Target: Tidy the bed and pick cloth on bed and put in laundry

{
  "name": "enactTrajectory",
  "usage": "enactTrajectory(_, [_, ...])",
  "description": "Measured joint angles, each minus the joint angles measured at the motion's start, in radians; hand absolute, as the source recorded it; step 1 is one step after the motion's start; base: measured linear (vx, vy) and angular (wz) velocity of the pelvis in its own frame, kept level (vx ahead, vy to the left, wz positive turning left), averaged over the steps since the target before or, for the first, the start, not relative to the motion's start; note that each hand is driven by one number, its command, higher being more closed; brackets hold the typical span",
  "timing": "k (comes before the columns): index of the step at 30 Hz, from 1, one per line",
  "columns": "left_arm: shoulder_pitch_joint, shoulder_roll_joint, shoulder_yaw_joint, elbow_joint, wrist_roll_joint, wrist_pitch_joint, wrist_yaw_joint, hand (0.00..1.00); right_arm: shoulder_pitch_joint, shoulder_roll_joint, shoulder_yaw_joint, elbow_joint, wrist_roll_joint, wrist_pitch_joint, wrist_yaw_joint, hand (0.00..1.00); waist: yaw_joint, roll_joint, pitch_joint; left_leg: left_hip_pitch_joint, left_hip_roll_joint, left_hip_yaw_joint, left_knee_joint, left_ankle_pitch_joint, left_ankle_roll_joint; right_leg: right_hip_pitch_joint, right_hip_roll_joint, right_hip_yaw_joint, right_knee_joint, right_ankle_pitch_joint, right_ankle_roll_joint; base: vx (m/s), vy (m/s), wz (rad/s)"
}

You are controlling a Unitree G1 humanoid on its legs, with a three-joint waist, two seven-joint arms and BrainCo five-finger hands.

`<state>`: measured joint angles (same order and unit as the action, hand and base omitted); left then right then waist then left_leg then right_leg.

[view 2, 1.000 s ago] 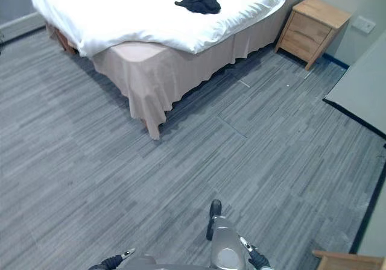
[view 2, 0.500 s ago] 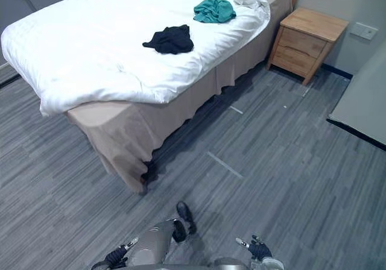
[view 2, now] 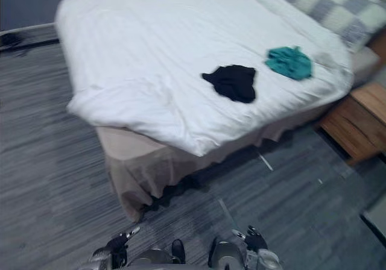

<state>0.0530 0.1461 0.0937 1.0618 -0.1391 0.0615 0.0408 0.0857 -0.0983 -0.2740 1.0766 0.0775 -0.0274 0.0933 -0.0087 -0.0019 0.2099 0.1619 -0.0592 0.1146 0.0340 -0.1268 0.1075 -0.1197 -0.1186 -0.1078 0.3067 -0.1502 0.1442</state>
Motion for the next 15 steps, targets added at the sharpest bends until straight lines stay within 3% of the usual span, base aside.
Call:
enactTrajectory(1, [0.013, 0.004, 0.003, -0.005, -0.004, -0.009, 0.009, 0.00, 0.000, 0.004, -0.001, 0.000, -0.001, 0.007, 0.001, 0.00, 0.001, -0.007, -0.004, 0.009, -0.001, -0.009, 0.001, -0.008, -0.013, -0.001, 0.005, -0.001, -0.006, 0.020, -0.011, 0.36, -0.147, 0.79])
enactTrajectory(3, [0.071, 0.018, 0.039, -0.025, -0.006, -0.053, 0.034, 0.00, -0.002, 0.015, -0.001, -0.001, -0.006, 0.028, 0.020, 0.00, 0.009, -0.037, -0.022, 0.027, -0.016, -0.034, 0.019, -0.032, -0.055, -0.010, 0.035, -0.004, -0.061, 0.149, -0.068, 0.38, -0.205, 0.48])
enactTrajectory(4, [0.084, 0.020, 0.047, -0.036, -0.005, -0.068, 0.047, 0.00, -0.003, 0.015, -0.001, -0.001, -0.010, 0.036, 0.025, 0.00, 0.014, -0.046, -0.028, 0.028, -0.026, -0.035, 0.025, -0.040, -0.067, -0.010, 0.040, -0.009, -0.077, 0.180, -0.091, 0.32, -0.219, 0.10])
enactTrajectory(5, [0.092, -0.008, 0.068, -0.049, -0.003, -0.106, 0.074, 0.00, -0.012, 0.001, -0.002, -0.001, -0.011, 0.049, 0.037, 0.00, 0.031, -0.030, -0.032, 0.026, -0.015, -0.033, 0.049, -0.060, -0.099, 0.016, 0.041, -0.028, -0.109, 0.154, -0.113, 0.26, -0.188, 0.03])
enactTrajectory(6, [0.096, -0.026, 0.075, -0.081, 0.003, -0.143, 0.109, 0.00, -0.015, -0.018, -0.003, -0.004, -0.011, 0.055, 0.046, 0.00, 0.023, 0.000, -0.034, 0.016, 0.005, -0.032, 0.074, -0.073, -0.120, 0.054, 0.056, -0.048, -0.166, 0.171, -0.128, 0.31, -0.221, 0.06])
enactTrajectory(7, [0.095, -0.028, 0.075, -0.112, 0.006, -0.163, 0.124, 0.00, -0.015, -0.026, -0.003, -0.004, -0.011, 0.057, 0.052, 0.00, 0.020, 0.014, -0.029, 0.013, 0.014, -0.030, 0.086, -0.082, -0.135, 0.072, 0.060, -0.059, -0.189, 0.175, -0.132, 0.27, -0.187, 0.33])
enactTrajectory(8, [0.094, -0.025, 0.079, -0.193, 0.019, -0.211, 0.158, 0.00, -0.015, -0.043, -0.004, -0.005, -0.010, 0.059, 0.061, 0.00, 0.020, 0.039, -0.024, 0.005, 0.034, -0.011, 0.114, -0.107, -0.172, 0.096, 0.066, -0.082, -0.214, 0.178, -0.140, 0.18, -0.146, 0.56])
enactTrajectory(9, [0.089, -0.014, 0.087, -0.295, 0.036, -0.253, 0.186, 0.00, -0.007, -0.059, -0.004, -0.003, -0.008, 0.073, 0.062, 0.00, 0.008, 0.054, -0.024, -0.009, 0.064, 0.073, 0.140, -0.124, -0.183, 0.118, 0.065, -0.112, -0.233, 0.176, -0.143, 0.15, -0.137, 0.66])
enactTrajectory(12, [0.049, 0.065, 0.095, -0.569, 0.086, -0.322, 0.220, 0.00, -0.006, -0.084, -0.006, -0.004, 0.014, 0.075, 0.056, 0.00, -0.025, 0.068, -0.021, -0.030, 0.137, 0.189, 0.133, -0.110, -0.188, 0.145, 0.051, -0.180, -0.245, 0.172, -0.147, 0.05, -0.073, 0.77])
enactTrajectory(13, [0.010, 0.107, 0.127, -0.724, 0.114, -0.342, 0.239, 0.00, -0.004, -0.098, -0.026, -0.005, 0.040, 0.068, 0.045, 0.00, -0.030, 0.084, -0.014, -0.039, 0.154, 0.187, 0.115, -0.062, -0.174, 0.148, 0.051, -0.195, -0.246, 0.170, -0.142, -0.04, 0.025, 0.38])
enactTrajectory(15, [-0.029, 0.159, 0.169, -0.865, 0.114, -0.345, 0.258, 0.00, 0.006, -0.099, -0.046, -0.005, 0.056, 0.055, 0.036, 0.00, -0.029, 0.089, -0.016, -0.047, 0.147, 0.186, 0.104, -0.056, -0.166, 0.152, 0.046, -0.195, -0.265, 0.182, -0.127, -0.07, 0.052, 0.13])
